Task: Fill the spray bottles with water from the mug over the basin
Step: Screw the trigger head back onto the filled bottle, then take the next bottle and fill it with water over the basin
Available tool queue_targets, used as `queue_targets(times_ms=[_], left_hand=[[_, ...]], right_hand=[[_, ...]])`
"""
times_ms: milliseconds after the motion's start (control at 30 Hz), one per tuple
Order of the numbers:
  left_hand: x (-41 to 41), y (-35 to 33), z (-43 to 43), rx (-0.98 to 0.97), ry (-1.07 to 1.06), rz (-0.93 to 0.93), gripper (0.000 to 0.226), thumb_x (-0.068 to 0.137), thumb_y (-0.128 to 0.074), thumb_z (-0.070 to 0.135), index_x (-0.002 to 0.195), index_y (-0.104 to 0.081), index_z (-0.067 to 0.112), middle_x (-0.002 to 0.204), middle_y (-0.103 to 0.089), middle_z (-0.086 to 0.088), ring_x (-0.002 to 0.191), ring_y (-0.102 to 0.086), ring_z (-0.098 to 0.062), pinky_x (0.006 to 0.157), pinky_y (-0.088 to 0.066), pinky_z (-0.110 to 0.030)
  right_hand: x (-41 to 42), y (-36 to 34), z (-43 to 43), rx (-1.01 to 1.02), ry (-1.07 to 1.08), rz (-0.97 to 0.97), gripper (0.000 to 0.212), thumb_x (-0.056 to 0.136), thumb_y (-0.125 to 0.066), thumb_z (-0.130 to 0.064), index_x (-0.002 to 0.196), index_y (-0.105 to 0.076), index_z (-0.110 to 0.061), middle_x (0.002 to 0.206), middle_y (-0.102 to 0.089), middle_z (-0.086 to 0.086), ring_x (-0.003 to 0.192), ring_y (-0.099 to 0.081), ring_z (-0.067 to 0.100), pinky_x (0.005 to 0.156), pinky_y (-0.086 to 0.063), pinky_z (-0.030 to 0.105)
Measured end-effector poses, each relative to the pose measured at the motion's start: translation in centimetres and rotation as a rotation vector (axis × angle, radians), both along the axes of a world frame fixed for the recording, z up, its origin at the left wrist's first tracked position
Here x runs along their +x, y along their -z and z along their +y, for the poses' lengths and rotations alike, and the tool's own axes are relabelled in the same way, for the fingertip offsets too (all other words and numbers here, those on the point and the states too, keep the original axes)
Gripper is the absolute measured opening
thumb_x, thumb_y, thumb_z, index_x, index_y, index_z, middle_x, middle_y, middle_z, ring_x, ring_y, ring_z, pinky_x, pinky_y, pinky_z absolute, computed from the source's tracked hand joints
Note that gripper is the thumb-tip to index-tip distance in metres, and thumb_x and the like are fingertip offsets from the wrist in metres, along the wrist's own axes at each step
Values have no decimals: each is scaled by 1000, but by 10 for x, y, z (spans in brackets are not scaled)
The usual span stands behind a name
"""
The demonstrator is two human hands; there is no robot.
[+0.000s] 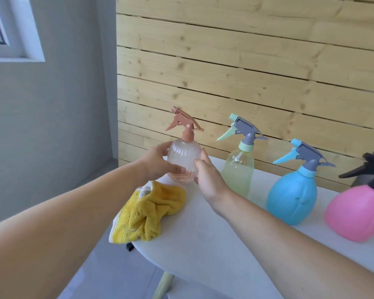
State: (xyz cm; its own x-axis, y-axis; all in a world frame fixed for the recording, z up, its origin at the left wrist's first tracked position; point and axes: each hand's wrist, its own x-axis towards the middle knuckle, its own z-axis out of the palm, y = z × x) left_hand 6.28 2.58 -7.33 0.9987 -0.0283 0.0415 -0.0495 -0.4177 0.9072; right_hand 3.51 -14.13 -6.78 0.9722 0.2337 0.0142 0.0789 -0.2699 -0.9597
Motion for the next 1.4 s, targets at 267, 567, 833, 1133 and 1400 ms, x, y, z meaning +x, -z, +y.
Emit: queue_targets(times_ms=[267,567,833,1133,1400], left_hand=[[10,19,2,-1,13,17,82,67,-94,19,138,-57,38,125,-67,11,120,-62,-15,107,-45,-38],[9,18,1,54,10,48,95,59,-97,29,143,-52,35,124,-70,7,118,-65,-16,108,-49,-45],[-40,-11,-20,210,-276,-121,85,72,-89,46,139,-42,23,128,-53,-1,111,-52,-15,81,-42,-26],[-62,-15,-113,157,-15,-202,68,86,-75,47,141,-44,24,133,-54,1,123,-55,-13,99,-49,-31],[-47,4,-146,129,-23,-126,82,86,-71,40,154,-30,22,143,-55,-1,129,-54,-21,102,-47,-35]], right_hand=[[4,11,-7,62,-8,18,50,102,-30,-24,147,-25,-44,106,-56,-26,91,-60,-11,90,-43,19],[-6,13,-6,35,-14,29,64,94,-34,-48,154,-17,-40,153,-39,-13,137,-40,9,118,-29,38],[-56,-5,-51,-10,0,-128,43,95,-53,-46,136,-49,-30,117,-62,-30,113,-57,-6,109,-43,37],[-65,-32,-107,-201,435,-280,32,93,-57,-39,123,-53,-30,128,-56,-11,118,-53,6,89,-43,28],[-50,-38,-97,-216,292,-165,54,98,-46,-45,148,-34,-29,149,-43,-6,139,-37,9,101,-33,26]])
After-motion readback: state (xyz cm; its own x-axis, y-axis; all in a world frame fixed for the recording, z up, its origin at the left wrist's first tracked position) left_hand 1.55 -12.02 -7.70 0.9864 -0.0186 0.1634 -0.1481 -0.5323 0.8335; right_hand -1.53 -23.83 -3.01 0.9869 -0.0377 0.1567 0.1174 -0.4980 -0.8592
